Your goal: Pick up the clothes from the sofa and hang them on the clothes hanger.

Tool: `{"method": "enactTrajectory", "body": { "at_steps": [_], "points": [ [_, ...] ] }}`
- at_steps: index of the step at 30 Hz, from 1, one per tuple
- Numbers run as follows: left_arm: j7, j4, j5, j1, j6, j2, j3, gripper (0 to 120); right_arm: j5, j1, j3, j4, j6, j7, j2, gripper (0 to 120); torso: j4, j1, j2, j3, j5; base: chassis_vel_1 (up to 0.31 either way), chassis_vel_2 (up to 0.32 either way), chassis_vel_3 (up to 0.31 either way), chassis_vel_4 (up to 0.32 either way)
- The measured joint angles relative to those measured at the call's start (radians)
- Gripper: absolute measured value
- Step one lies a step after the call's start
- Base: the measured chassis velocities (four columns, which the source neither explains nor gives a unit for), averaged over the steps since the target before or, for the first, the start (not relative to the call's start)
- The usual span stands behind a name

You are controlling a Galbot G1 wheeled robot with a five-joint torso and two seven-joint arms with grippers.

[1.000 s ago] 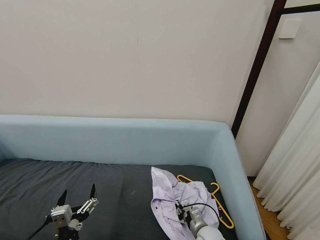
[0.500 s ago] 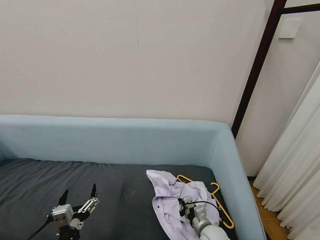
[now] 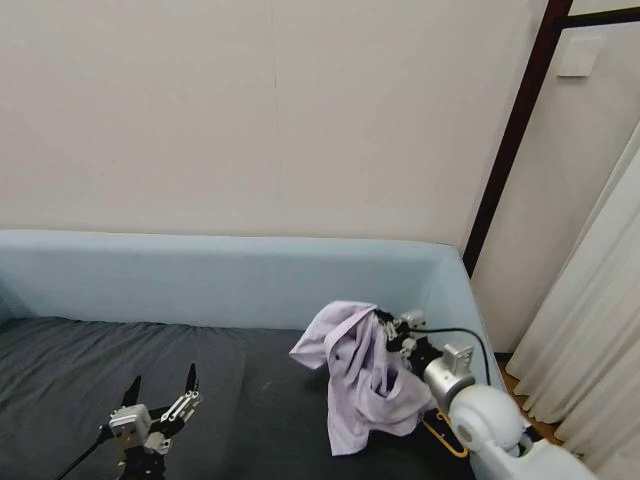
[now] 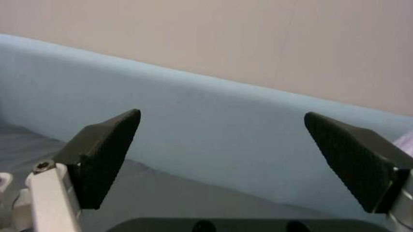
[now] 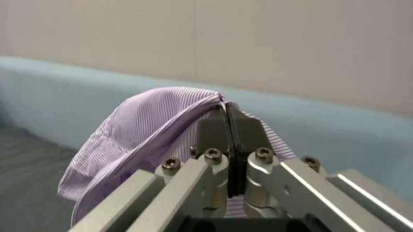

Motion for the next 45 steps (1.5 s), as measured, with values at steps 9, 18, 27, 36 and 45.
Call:
{"method": "enactTrajectory", "body": {
  "at_steps": [9, 18, 27, 36, 45],
  "points": [
    [0.0, -0.009, 0.005, 0.001, -0.003, -0.002, 0.003, 100, -0.316, -0.111, 0.014, 0.088, -0.085, 0.064, -0.047, 0, -0.0002, 0.0, 0.0, 0.0, -0.0001, 0.0, 0.0, 0.0, 0.0],
    [0.0, -0.017, 0.006, 0.009, -0.004, -0.001, -0.002, 100, -0.578, -0.217, -0.11, -0.21, -0.105, -0.029, 0.104, 0, -0.0001, 0.0, 0.0, 0.0, -0.0001, 0.0, 0.0, 0.0, 0.0],
    [0.0, -0.016, 0.014, 0.014, -0.004, -0.011, -0.005, 100, -0.557, -0.124, -0.217, -0.52, -0.075, -0.017, 0.273, 0, 0.0003, 0.0, 0.0, 0.0, 0.0, 0.0, 0.0, 0.0, 0.0],
    [0.0, -0.001, 0.021, 0.009, -0.004, -0.016, 0.002, 100, -0.464, -0.187, -0.172, -0.333, 0.062, -0.045, 0.222, 35, -0.0001, 0.0, 0.0, 0.0, -0.0002, 0.0, 0.0, 0.0, 0.0],
    [0.001, -0.001, 0.028, 0.007, -0.005, -0.019, 0.008, 100, -0.49, -0.244, -0.14, -0.294, 0.084, -0.026, 0.199, 65, 0.0, 0.0, 0.0, 0.0, 0.0001, 0.0, 0.0, 0.0, 0.0]
  ]
}}
